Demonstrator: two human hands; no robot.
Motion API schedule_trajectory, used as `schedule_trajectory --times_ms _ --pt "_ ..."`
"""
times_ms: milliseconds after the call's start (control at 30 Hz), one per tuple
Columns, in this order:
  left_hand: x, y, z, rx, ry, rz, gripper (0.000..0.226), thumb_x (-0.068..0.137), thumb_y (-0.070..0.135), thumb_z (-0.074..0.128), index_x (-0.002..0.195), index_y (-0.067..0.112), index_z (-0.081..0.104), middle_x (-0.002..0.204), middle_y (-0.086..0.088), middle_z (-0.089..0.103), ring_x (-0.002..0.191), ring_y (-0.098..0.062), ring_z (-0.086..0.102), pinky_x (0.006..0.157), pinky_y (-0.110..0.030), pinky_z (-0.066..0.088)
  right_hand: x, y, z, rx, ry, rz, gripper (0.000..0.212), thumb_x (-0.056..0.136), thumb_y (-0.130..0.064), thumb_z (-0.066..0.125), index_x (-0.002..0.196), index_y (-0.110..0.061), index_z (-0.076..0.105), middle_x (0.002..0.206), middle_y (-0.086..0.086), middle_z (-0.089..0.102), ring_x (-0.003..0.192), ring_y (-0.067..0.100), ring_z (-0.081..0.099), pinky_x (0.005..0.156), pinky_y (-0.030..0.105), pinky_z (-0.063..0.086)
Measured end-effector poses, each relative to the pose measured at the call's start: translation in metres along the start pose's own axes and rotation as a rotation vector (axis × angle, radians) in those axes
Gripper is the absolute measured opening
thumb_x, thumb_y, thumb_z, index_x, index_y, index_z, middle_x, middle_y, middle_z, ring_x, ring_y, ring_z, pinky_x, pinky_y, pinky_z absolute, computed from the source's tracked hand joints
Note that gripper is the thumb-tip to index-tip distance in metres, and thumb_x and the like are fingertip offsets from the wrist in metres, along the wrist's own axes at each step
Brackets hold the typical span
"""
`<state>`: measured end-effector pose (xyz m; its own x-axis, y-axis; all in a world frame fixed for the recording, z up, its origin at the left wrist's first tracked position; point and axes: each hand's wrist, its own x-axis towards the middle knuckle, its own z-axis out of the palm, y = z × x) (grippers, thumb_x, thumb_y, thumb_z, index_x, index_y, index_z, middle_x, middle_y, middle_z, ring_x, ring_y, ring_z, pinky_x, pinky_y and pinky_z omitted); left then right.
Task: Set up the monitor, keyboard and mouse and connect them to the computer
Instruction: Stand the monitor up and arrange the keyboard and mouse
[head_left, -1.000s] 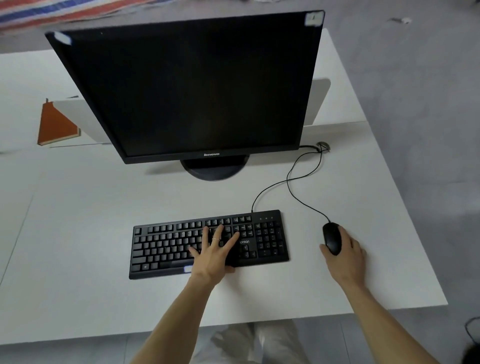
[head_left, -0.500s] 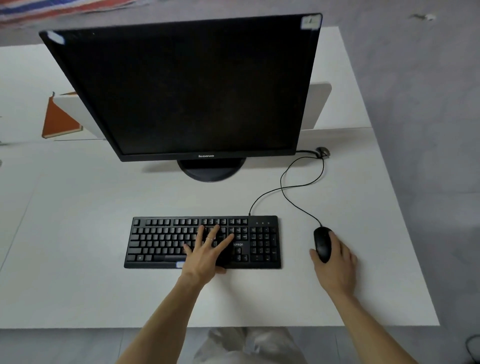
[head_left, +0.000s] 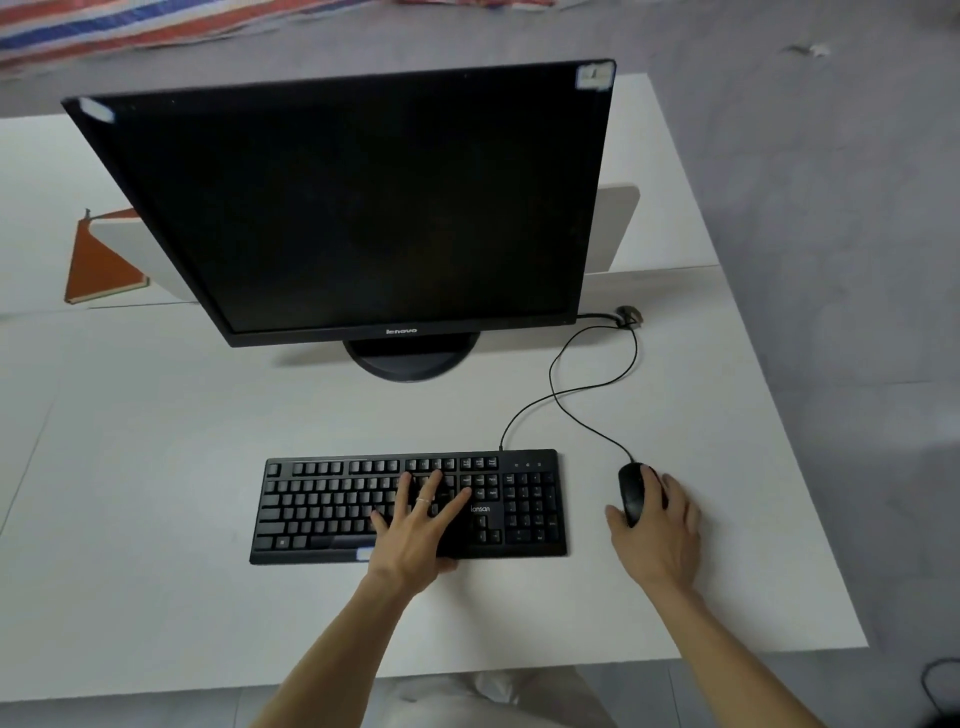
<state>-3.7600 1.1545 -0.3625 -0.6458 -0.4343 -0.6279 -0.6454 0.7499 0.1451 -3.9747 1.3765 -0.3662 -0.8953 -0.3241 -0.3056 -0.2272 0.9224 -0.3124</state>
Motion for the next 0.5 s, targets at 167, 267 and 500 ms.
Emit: schedule_trajectory --times_ms 167,267,500 --pt "-0.004 -0.017 -0.008 -0.028 0.05 0.104 0.089 0.092 0.049 0.062 0.152 0.055 -0.003 0.165 0.009 -0.019 0.152 -0.03 -0.013 0.117 -0.064 0.012 -0.009 -0.048 -0.003 0.026 0.016 -0.044 0.066 0.089 -0.033 0.065 0.148 -0.022 0.04 0.157 0.005 0.031 0.141 0.029 0.024 0.11 0.046 0.035" --pt "-0.005 -0.04 -0.023 -0.165 0.139 0.115 0.077 0.092 0.048 0.06 0.154 0.05 0.014 0.167 0.003 0.002 0.152 -0.023 0.011 0.121 -0.05 0.021 -0.012 -0.092 -0.004 0.129 -0.028 -0.066 0.063 0.093 -0.033 0.06 0.15 -0.022 0.037 0.159 0.003 0.027 0.145 0.026 0.019 0.114 0.042 0.031" --pt "0.025 -0.117 -0.086 -0.891 0.297 -0.231 0.065 0.094 0.04 0.064 0.151 0.023 0.038 0.152 -0.011 0.039 0.136 -0.028 0.044 0.111 -0.038 0.037 0.007 -0.195 -0.003 0.596 -0.198 0.103 0.06 0.094 -0.032 0.063 0.148 -0.02 0.039 0.152 0.002 0.04 0.139 0.023 0.038 0.11 0.039 0.037"
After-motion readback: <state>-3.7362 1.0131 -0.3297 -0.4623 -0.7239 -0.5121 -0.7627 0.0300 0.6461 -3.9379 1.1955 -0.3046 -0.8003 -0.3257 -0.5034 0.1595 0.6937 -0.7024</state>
